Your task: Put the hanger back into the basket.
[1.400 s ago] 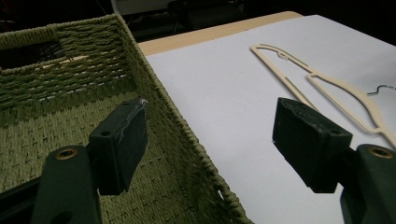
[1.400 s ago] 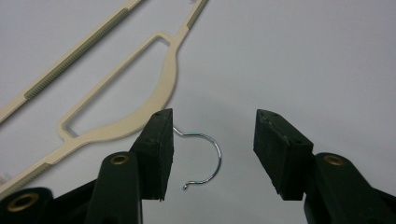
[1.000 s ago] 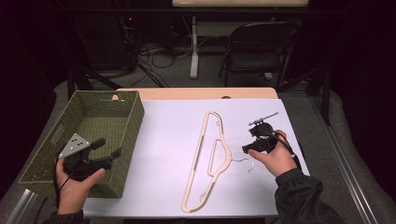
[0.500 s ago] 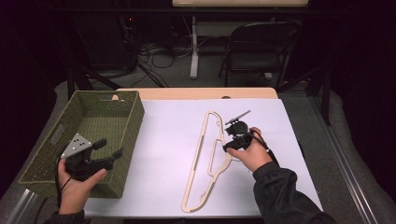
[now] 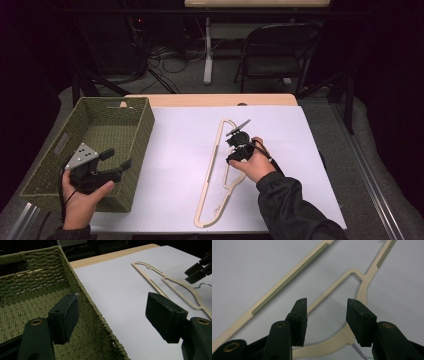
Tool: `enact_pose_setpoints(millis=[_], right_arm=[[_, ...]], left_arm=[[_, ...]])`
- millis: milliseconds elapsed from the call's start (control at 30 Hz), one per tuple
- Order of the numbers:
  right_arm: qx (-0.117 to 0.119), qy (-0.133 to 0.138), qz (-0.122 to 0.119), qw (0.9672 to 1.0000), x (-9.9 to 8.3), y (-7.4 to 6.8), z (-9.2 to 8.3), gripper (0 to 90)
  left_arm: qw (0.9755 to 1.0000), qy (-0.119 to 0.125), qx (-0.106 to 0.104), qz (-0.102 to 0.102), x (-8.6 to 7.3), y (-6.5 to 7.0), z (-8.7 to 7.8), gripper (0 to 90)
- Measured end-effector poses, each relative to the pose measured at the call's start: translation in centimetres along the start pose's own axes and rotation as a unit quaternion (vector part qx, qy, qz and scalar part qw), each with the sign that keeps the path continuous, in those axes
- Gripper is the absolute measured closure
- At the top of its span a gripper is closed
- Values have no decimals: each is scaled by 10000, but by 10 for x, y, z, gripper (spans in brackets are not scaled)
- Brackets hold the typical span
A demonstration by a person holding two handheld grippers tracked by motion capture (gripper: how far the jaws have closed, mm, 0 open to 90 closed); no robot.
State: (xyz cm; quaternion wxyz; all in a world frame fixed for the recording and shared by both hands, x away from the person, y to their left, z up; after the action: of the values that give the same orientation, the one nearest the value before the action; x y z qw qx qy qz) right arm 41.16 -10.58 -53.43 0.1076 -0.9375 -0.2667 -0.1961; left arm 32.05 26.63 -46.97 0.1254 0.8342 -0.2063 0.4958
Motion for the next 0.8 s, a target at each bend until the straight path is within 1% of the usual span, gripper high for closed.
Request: enact_pose_setpoints(millis=[33,133,167,200,233,300,333,367,400,433,467,500,600,633,667,700,733,767,800], right_arm=[[22,-80,-16,10000,0,1,2,509],[-6,-93,-34,10000,0,2,6,508],[33,-181,-10,9998,0,2,7,509],[7,-119,-25,9999,0,2,10,507],[-10,-283,10,9996,-1,1,10,506],[60,-202,26,9998,-1,0,15,501],[98,-160,42,9998,-1,-1,22,491],[98,-160,42,9998,-1,-1,22,491],[64,-318,23,9995,-2,-2,23,485],[80,-299,64,9995,-2,-4,30,474],[80,-299,64,9995,-2,-4,30,474],[129,-502,9,9987,-2,-5,32,465],[121,-537,34,9985,-2,-7,35,458],[124,-575,13,9983,-2,-7,36,457],[162,-689,47,9975,-2,-8,38,457],[162,-689,47,9975,-2,-8,38,457],[196,-747,109,9970,-2,-8,38,457],[198,-677,120,9974,-1,-8,41,457],[198,-677,120,9974,-1,-8,41,457]], left_arm=[[10000,-1,-2,-6,0,0,0,270],[10000,-5,-2,2,0,1,1,270],[10000,-3,-7,5,0,1,1,270],[10000,-4,-8,6,0,1,1,270],[10000,-5,-7,6,0,1,1,270],[10000,-3,-9,3,0,1,1,270],[10000,-7,-8,2,0,1,1,270],[10000,-8,-7,5,0,1,1,270],[10000,-6,-11,3,0,1,1,270],[10000,-8,-10,5,0,1,1,270],[10000,-7,-9,1,0,1,1,270],[10000,-8,-12,-3,0,0,1,270],[10000,-11,-8,-8,-1,0,1,270],[10000,-11,-11,-9,-1,0,2,270],[10000,-14,-7,-5,-1,0,2,270],[10000,-14,-7,-5,-1,0,2,270],[10000,-14,-9,-7,-1,0,2,270],[10000,-13,-12,-8,-1,0,2,270],[10000,-12,-10,-7,0,0,2,270]])
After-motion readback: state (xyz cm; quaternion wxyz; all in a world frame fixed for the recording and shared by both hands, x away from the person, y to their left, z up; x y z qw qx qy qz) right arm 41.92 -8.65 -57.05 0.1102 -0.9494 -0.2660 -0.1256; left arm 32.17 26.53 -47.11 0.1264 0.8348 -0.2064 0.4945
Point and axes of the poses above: each handheld gripper's, and its own axes: z roughly forward along the jaws, x roughly out of its top, y roughly to its right, the point moved 5 cm from there along z, roughly forward along the jaws, and after that the axes turned 4 degrees about x, right-handed, at the moved point
